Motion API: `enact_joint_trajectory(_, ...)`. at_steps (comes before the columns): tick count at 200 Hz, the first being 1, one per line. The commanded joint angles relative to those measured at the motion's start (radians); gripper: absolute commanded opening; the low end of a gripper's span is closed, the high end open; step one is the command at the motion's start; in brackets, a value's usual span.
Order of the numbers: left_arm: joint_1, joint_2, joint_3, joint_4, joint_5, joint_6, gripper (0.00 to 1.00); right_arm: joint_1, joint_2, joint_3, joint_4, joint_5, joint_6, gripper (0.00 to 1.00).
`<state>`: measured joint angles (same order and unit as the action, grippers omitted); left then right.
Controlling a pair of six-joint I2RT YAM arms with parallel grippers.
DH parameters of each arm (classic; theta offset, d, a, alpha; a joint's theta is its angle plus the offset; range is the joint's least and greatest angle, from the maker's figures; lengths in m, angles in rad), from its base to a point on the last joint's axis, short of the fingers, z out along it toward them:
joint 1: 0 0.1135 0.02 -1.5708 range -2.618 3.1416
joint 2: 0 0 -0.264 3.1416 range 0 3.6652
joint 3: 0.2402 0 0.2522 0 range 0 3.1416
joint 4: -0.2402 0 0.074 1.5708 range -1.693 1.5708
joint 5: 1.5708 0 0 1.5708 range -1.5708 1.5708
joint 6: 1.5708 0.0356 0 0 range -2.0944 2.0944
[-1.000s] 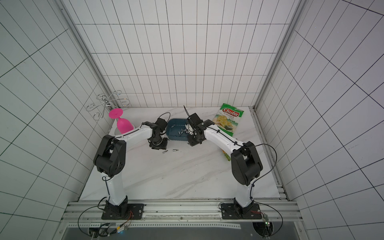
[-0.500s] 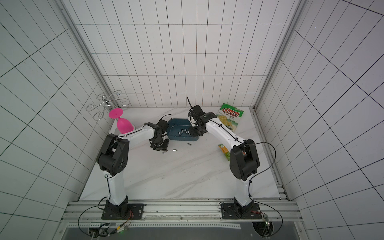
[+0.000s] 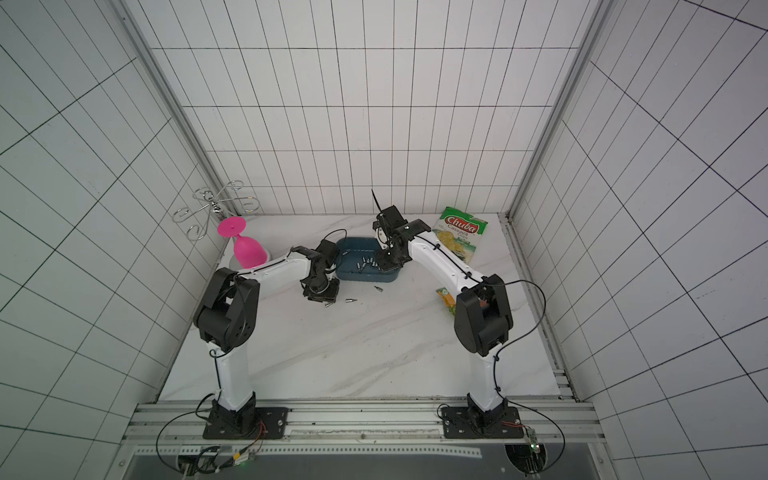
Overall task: Put the bit on the desktop into the storage box
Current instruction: Place the screwdriver bit in the storage box, then pick up the screwdriver bit from the center of the board.
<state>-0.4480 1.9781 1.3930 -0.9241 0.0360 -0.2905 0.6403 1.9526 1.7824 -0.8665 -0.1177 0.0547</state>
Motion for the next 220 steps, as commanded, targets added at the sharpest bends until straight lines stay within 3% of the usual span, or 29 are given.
enact_joint_trajectory(1,-0.006,0.006,-0.005,0.004,0.02,0.006,0.45,-0.011,0.012,0.018,-0.02,-0.007,-0.01,0.0)
enact_joint_trajectory(97,-0.024,0.015,-0.022,-0.021,-0.012,0.013,0.37,-0.019,0.091,0.095,-0.021,-0.025,-0.015,0.0)
enact_joint_trajectory(173,-0.031,-0.015,-0.064,0.014,-0.005,0.002,0.44,-0.021,0.098,0.098,-0.023,-0.033,-0.016,0.0)
enact_joint_trajectory(220,-0.039,-0.02,-0.075,-0.003,-0.03,0.007,0.37,-0.024,0.109,0.104,-0.022,-0.034,-0.015,0.0)
